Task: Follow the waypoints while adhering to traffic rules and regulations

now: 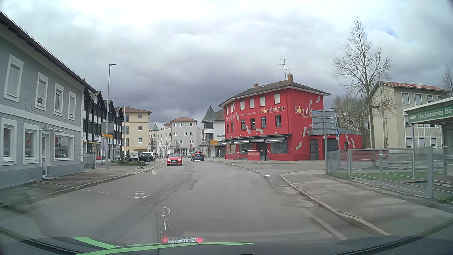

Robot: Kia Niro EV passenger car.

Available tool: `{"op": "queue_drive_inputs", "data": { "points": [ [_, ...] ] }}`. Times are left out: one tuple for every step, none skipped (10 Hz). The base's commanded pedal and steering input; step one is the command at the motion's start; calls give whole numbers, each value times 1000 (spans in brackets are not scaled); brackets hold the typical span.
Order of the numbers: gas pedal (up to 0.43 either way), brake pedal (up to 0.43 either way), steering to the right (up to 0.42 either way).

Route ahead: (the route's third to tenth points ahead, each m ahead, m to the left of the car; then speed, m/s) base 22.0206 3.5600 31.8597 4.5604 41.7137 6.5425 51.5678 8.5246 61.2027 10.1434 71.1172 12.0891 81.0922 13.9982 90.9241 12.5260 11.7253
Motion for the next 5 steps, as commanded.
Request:
{"op": "queue_drive_inputs", "data": {
  "points": [
    [79,0,-9],
    [79,0,-10],
    [79,0,-9],
    [79,0,-10],
    [79,0,-9]
  ]
}}
